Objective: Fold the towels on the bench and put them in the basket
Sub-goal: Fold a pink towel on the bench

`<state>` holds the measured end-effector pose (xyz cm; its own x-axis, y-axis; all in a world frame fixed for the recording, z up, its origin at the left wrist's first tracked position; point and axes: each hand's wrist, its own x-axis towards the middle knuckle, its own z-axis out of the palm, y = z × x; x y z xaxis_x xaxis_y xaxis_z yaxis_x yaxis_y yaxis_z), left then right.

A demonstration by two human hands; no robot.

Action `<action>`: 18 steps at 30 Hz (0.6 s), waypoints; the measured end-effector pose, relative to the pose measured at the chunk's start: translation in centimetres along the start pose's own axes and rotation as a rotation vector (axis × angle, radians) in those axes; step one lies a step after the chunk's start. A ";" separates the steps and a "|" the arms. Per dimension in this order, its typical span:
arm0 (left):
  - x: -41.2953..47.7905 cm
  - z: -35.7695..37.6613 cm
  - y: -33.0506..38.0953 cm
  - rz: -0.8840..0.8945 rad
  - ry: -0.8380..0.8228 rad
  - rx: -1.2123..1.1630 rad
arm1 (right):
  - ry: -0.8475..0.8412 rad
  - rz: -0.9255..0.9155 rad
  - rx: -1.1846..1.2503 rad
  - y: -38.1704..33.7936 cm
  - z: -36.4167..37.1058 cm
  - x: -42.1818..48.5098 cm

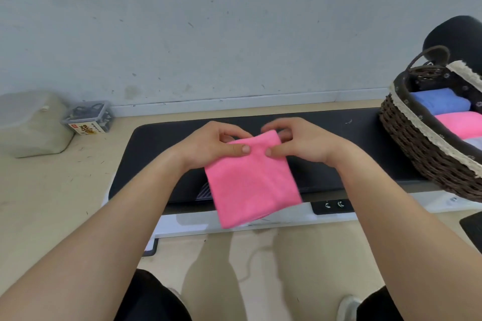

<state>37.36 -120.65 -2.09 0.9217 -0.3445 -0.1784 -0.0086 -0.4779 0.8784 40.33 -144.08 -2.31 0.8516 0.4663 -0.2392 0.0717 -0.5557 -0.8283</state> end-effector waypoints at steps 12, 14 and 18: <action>0.8 -2.1 -3.1 -0.251 0.181 0.131 | 0.152 0.134 0.150 1.2 0.8 1.4; 0.9 -1.8 -2.8 -0.237 0.252 0.087 | 0.184 0.139 0.201 0.8 0.7 1.5; 0.8 -0.8 -2.4 -0.212 0.326 -0.013 | 0.213 0.135 0.226 0.7 0.7 1.5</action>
<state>38.41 -119.15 -3.95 0.9774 0.0371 -0.2081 0.1985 -0.5000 0.8430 41.33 -143.30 -3.65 0.9366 0.2320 -0.2627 -0.1452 -0.4251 -0.8934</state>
